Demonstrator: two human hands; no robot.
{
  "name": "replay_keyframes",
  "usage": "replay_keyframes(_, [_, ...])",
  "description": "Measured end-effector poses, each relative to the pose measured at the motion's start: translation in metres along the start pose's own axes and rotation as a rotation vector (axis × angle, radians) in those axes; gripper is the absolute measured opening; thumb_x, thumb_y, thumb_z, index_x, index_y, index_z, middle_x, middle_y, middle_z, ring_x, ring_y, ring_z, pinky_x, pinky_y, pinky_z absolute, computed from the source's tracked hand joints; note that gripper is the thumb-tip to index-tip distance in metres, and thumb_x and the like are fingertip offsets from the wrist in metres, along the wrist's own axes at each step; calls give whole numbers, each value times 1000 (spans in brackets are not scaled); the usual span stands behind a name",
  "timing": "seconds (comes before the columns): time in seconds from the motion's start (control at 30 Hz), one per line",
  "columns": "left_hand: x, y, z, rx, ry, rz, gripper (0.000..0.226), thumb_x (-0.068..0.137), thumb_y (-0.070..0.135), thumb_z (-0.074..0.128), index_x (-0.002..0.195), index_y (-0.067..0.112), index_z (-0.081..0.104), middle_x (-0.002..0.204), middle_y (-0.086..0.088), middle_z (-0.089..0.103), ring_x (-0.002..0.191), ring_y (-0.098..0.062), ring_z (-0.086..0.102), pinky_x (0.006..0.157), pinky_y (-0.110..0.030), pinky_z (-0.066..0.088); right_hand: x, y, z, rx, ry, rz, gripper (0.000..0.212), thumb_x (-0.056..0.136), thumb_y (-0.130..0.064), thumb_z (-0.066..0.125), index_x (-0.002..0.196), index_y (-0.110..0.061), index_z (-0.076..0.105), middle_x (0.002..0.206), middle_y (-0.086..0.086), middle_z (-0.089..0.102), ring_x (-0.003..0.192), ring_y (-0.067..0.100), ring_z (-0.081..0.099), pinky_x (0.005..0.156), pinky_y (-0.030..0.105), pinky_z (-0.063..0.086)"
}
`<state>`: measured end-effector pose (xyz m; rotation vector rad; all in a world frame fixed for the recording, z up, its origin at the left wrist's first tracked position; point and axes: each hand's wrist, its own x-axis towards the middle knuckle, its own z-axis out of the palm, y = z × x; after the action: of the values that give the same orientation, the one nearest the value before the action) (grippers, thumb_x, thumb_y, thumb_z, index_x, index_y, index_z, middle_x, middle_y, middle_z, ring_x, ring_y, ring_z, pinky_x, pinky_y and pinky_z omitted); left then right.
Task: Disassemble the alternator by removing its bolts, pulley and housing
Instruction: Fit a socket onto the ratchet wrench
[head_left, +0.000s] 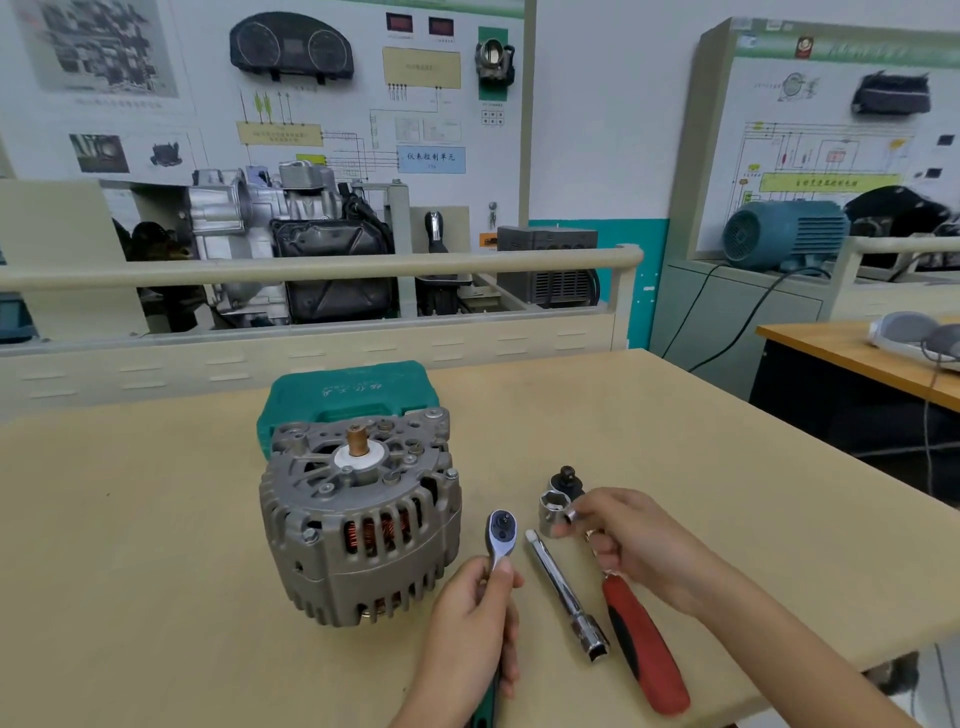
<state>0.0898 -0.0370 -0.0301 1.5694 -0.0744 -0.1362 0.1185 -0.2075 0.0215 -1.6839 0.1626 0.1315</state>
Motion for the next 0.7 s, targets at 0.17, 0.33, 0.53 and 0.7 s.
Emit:
replay_keyframes(0.17, [-4,6,-3,-7,-17,43,24,99,20,44,89,2,55,48,2,49,29,-14,39,30,-17,30,0,10,10,534,-230,334,16,89,-5,41,83,-10,55,68,4,60,44,9,32,41,17,32])
replay_keyframes(0.33, [-3,10,-7,-61,6,61,21,99,16,44,89,2,56,48,2,51,27,-13,39,29,-17,29,-1,9,21,706,-281,370,27,87,-5,42,70,-1,63,76,13,55,54,19,54,45,25,48])
replay_keyframes(0.53, [0,11,-6,-51,-2,95,21,96,18,50,88,-1,51,45,-3,43,27,-15,34,31,-17,26,-7,-1,26,528,-324,307,50,92,-31,28,105,7,58,74,13,49,60,19,42,58,28,36])
replay_keyframes(0.7, [2,17,2,1,0,122,11,91,22,61,95,12,61,41,-2,52,25,-14,38,31,-16,29,-20,-4,43,194,-312,210,38,95,-25,25,85,-12,59,68,0,44,59,12,38,55,24,32])
